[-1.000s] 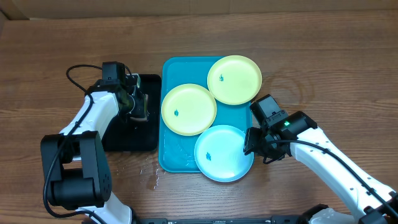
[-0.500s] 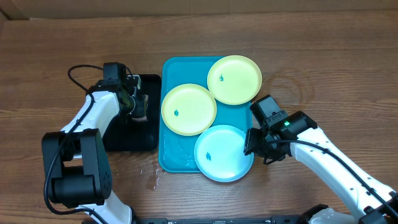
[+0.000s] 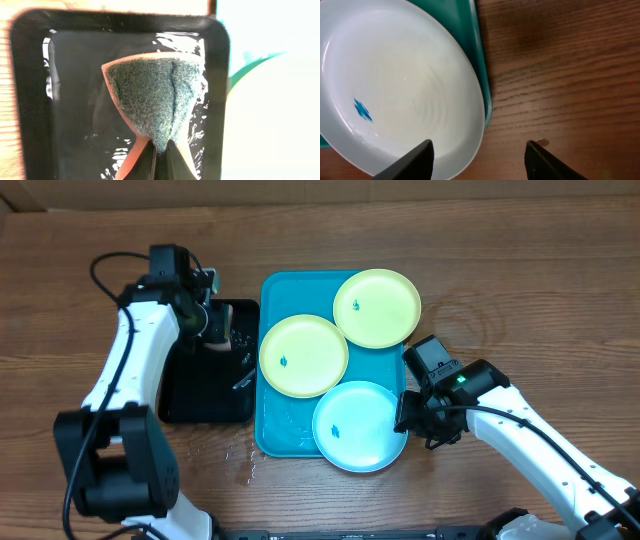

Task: Clean dirty plates on tray and stack at the side
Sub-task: 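Lift the sponge with the left gripper above the black tray, then lower right gripper to the white plate rim and pinch it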

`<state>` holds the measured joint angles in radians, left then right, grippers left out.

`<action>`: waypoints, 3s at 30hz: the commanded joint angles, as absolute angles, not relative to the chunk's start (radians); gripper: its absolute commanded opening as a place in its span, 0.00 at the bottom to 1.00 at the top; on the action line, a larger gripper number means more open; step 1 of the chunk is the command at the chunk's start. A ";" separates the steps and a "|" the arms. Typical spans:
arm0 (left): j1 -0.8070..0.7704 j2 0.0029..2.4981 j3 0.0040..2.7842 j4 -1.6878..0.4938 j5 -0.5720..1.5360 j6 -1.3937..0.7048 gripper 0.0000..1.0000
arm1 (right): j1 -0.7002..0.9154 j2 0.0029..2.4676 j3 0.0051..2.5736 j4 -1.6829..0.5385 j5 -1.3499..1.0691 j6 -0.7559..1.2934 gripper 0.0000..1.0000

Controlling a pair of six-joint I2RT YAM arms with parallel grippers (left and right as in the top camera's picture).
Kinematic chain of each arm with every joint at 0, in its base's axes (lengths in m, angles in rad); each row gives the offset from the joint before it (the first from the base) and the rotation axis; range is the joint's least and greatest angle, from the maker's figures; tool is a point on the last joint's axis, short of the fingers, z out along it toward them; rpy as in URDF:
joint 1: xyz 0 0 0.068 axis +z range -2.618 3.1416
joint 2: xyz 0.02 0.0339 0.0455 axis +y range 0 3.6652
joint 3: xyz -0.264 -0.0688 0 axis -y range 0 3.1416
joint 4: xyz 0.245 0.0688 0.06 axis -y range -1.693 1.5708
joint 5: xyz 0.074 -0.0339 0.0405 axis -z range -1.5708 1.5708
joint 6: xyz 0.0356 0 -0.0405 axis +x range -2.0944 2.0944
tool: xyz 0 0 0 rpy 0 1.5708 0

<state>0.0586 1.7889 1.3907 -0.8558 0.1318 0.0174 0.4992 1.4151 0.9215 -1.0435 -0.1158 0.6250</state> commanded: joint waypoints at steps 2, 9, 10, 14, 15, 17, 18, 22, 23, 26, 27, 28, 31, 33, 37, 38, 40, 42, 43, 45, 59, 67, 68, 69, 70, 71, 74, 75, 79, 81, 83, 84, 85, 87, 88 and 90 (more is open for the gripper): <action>0.059 1.720 1.430 -0.910 0.155 -0.031 0.04 | 0.505 1.411 0.871 -0.994 -0.117 0.629 0.56; 0.058 1.721 1.426 -0.965 0.155 -0.031 0.04 | 0.505 1.411 0.807 -0.860 -0.105 0.629 0.48; 0.058 1.721 1.426 -0.967 0.155 -0.031 0.04 | 0.505 1.411 0.803 -0.848 -0.105 0.629 0.47; 0.057 1.721 1.426 -0.978 0.159 -0.031 0.04 | 0.505 1.411 0.796 -0.805 -0.105 0.628 0.42; 0.057 1.721 1.426 -0.981 0.159 -0.031 0.04 | 0.505 1.411 0.796 -0.804 -0.105 0.628 0.41; 0.057 1.721 1.426 -0.984 0.159 -0.031 0.04 | 0.505 1.411 0.796 -0.805 -0.105 0.628 0.38; 0.057 1.721 1.426 -0.984 0.159 -0.031 0.04 | 0.505 1.411 0.794 -0.805 -0.105 0.628 0.38; 0.057 1.721 1.426 -0.983 0.159 -0.031 0.04 | 0.505 1.411 0.783 -0.801 -0.104 0.628 0.36; 0.057 1.721 1.426 -0.984 0.159 -0.031 0.04 | 0.505 1.411 0.780 -0.797 -0.104 0.628 0.36; 0.057 1.721 1.426 -0.984 0.159 -0.031 0.04 | 0.505 1.411 0.773 -0.791 -0.081 0.625 0.36; 0.057 1.721 1.426 -0.984 0.159 -0.031 0.04 | 0.505 1.411 0.772 -0.791 -0.079 0.624 0.36; 0.057 1.721 1.426 -0.984 0.159 -0.031 0.04 | 0.505 1.411 0.772 -0.791 -0.079 0.625 0.35; 0.057 1.721 1.426 -0.984 0.159 -0.031 0.04 | 0.505 1.411 0.772 -0.790 -0.079 0.625 0.32; 0.057 1.721 1.426 -0.984 0.159 -0.031 0.04 | 0.505 1.411 0.772 -0.791 -0.080 0.625 0.30; 0.057 1.721 1.426 -0.984 0.159 -0.030 0.04 | 0.505 1.411 0.765 -0.786 -0.079 0.625 0.30; 0.057 1.721 1.426 -0.984 0.159 -0.030 0.04 | 0.505 1.411 0.759 -0.779 -0.080 0.625 0.30; 0.057 1.721 1.426 -0.984 0.159 -0.030 0.04 | 0.505 1.411 0.750 -0.771 -0.080 0.625 0.30; 0.057 1.721 1.426 -0.984 0.159 -0.030 0.04 | 0.505 1.411 0.746 -0.771 -0.080 0.625 0.29; 0.057 1.721 1.426 -0.984 0.159 -0.030 0.04 | 0.505 1.411 0.746 -0.771 -0.080 0.625 0.29; 0.057 1.721 1.426 -0.984 0.158 -0.030 0.04 | 0.505 1.411 0.746 -0.768 -0.080 0.625 0.28; 0.057 1.721 1.426 -0.984 0.158 -0.030 0.04 | 0.505 1.411 0.746 -0.767 -0.083 0.625 0.24; 0.057 1.721 1.426 -0.983 0.158 -0.030 0.04 | 0.505 1.411 0.746 -0.767 -0.083 0.625 0.21; 0.057 1.721 1.426 -0.983 0.159 -0.030 0.04 | 0.505 1.411 0.746 -0.767 -0.084 0.625 0.20; 0.057 1.721 1.426 -0.983 0.158 -0.030 0.04 | 0.505 1.411 0.746 -0.768 -0.083 0.625 0.20; 0.057 1.721 1.426 -0.983 0.158 -0.030 0.04 | 0.505 1.411 0.746 -0.768 -0.083 0.625 0.20; 0.057 1.721 1.426 -0.983 0.158 -0.030 0.04 | 0.505 1.411 0.746 -0.768 -0.083 0.625 0.20; 0.057 1.721 1.426 -0.983 0.158 -0.030 0.04 | 0.505 1.411 0.746 -0.767 -0.084 0.625 0.20; 0.057 1.721 1.426 -0.983 0.158 -0.030 0.04 | 0.505 1.411 0.746 -0.768 -0.084 0.625 0.20; 0.057 1.721 1.426 -0.983 0.158 -0.030 0.04 | 0.505 1.414 0.746 -0.766 -0.094 0.625 0.20; 0.057 1.721 1.426 -0.983 0.158 -0.030 0.04 | 0.505 1.416 0.746 -0.764 -0.094 0.625 0.20; 0.057 1.721 1.426 -0.983 0.158 -0.030 0.04 | 0.505 1.416 0.746 -0.763 -0.096 0.625 0.20; 0.057 1.721 1.426 -0.983 0.158 -0.030 0.04 | 0.505 1.416 0.746 -0.763 -0.098 0.625 0.20; 0.057 1.721 1.426 -0.983 0.158 -0.030 0.04 | 0.505 1.416 0.746 -0.764 -0.099 0.625 0.20; 0.057 1.721 1.426 -0.983 0.158 -0.030 0.04 | 0.505 1.416 0.746 -0.764 -0.099 0.625 0.19; 0.057 1.722 1.426 -0.983 0.158 -0.030 0.04 | 0.505 1.416 0.746 -0.764 -0.101 0.625 0.19; 0.057 1.724 1.426 -0.983 0.158 -0.030 0.04 | 0.505 1.416 0.746 -0.764 -0.110 0.625 0.18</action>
